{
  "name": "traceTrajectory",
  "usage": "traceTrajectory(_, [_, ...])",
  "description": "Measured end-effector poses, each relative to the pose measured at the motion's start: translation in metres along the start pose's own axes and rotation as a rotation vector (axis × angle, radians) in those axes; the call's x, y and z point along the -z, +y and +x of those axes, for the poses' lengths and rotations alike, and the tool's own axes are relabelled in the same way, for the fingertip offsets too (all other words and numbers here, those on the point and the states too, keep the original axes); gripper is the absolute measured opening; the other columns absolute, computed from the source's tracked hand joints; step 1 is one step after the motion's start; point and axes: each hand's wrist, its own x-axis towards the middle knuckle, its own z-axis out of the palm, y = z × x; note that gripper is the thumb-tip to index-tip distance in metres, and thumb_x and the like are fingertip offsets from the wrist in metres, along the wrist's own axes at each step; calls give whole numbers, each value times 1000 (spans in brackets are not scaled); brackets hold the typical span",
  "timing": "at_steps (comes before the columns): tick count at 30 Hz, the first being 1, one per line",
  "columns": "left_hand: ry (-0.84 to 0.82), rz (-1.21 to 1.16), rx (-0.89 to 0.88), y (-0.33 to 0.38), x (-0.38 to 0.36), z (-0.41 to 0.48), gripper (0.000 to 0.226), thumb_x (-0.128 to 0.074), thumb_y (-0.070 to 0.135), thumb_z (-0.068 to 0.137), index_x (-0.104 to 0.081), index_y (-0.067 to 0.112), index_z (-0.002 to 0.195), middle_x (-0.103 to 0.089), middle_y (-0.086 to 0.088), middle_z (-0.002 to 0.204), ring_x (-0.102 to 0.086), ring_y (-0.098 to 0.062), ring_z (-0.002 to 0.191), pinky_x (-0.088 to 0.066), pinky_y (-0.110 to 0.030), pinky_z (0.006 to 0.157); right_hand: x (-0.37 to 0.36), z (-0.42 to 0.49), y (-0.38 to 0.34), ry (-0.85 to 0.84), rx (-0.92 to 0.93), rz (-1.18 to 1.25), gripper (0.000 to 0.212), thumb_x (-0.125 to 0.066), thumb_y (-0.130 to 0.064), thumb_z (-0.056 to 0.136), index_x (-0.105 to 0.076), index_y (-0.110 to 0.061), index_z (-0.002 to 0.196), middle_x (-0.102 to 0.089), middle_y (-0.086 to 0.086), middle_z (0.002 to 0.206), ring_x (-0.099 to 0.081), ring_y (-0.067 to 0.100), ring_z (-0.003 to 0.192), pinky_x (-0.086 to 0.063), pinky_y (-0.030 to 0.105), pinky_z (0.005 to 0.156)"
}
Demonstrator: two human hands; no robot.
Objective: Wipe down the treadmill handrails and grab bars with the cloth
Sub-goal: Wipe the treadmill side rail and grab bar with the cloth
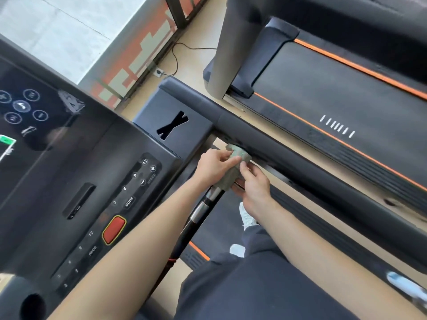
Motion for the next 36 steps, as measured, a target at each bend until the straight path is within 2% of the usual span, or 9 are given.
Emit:
traceTrajectory(3, [-3, 9, -4, -10, 2, -8, 39, -64, 67, 80, -72, 29, 80, -74, -2, 78, -64, -11, 72, -59, -47, 81, 2, -4, 7, -31, 8, -46, 26, -64, -30, 99, -68, -20, 122, -75, 6, 114, -74, 26, 100, -61, 40, 77])
traceTrajectory(7, [11, 6, 26, -26, 9, -29, 31, -71, 58, 84, -82, 31, 95, -77, 4, 79, -72, -17, 82, -59, -42, 80, 3, -17, 20, -86, -5, -71, 25, -63, -25, 99, -68, -17, 122, -75, 7, 113, -74, 23, 94, -58, 37, 73])
traceTrajectory(10, [-11, 31, 52, -48, 15, -48, 31, -72, 60, 84, -82, 33, 94, -76, 6, 76, -66, -9, 68, -57, -37, 75, 4, -28, 32, -142, -35, -113, 19, -63, -17, 99, -69, -14, 116, -74, 10, 113, -74, 23, 90, -58, 36, 73])
traceTrajectory(13, [-26, 32, 64, -74, 22, -71, 29, -74, 58, 84, -83, 33, 95, -76, 12, 77, -66, -6, 72, -54, -33, 76, 4, -43, 52, -181, -76, -160, 16, -64, -14, 98, -67, -10, 113, -73, 15, 112, -74, 26, 92, -59, 40, 78])
traceTrajectory(17, [-43, 25, 78, -102, 29, -105, 26, -74, 56, 85, -82, 35, 98, -75, 13, 72, -62, 1, 64, -50, -28, 66, 2, -64, 84, -238, -115, -203, 23, -63, -12, 98, -64, -7, 120, -73, 15, 115, -73, 29, 100, -59, 42, 81])
traceTrajectory(22, [27, 105, 60, -135, 31, -145, 28, -71, 59, 86, -80, 39, 103, -77, 17, 84, -69, 3, 80, -55, -30, 76, -1, -79, 116, -257, -143, -260, 29, -64, -7, 96, -60, -3, 125, -72, 18, 117, -72, 32, 103, -59, 46, 83])
traceTrajectory(25, [74, 150, 11, -149, 30, -167, 23, -71, 57, 86, -79, 42, 102, -73, 18, 72, -63, 4, 67, -48, -26, 64, -6, -91, 133, -234, -126, -270, 35, -66, -3, 94, -57, -4, 127, -71, 19, 118, -72, 33, 104, -60, 50, 85])
traceTrajectory(30, [114, 251, -48, -172, 34, -200, 27, -75, 51, 86, -75, 43, 111, -76, 10, 81, -67, -6, 75, -52, -32, 72, -10, -114, 157, -225, -127, -257, 43, -64, 2, 94, -50, -15, 131, -68, 18, 119, -73, 32, 98, -61, 37, 65])
traceTrajectory(36, [127, 340, -20, -180, 40, -223, 42, -79, 45, 84, -73, 33, 124, -74, 2, 87, -62, -17, 84, -32, -28, 69, -9, -125, 164, -278, -222, -377, 31, -63, -2, 95, -58, -8, 125, -68, 17, 119, -72, 32, 99, -61, 39, 70])
